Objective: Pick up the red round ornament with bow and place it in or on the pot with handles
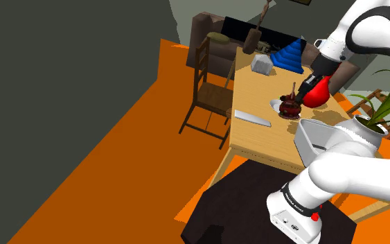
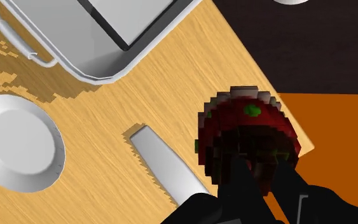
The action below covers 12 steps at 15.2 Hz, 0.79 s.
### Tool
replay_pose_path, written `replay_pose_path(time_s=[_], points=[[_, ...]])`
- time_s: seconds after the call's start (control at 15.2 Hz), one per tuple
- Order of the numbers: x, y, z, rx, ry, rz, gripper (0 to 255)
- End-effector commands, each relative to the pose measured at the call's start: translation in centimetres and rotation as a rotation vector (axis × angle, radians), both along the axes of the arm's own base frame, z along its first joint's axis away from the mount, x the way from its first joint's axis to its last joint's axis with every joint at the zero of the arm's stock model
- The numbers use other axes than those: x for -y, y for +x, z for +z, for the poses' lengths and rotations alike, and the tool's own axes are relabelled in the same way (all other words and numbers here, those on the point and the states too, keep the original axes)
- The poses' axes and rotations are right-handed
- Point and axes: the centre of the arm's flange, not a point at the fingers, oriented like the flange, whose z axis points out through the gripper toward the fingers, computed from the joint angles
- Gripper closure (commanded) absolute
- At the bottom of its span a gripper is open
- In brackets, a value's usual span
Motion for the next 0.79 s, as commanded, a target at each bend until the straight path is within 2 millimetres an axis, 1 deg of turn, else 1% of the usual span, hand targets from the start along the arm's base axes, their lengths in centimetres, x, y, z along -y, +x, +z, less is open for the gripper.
replay_pose_path(time_s=[0.0, 0.07, 0.73], points=[[0.0, 0.0, 1.1, 0.000, 0.000, 0.000, 255], [0.0, 0.0, 1.4, 0.000, 0.000, 0.000, 255], [7.8, -10.6, 2.5, 0.000, 0.000, 0.000, 255]])
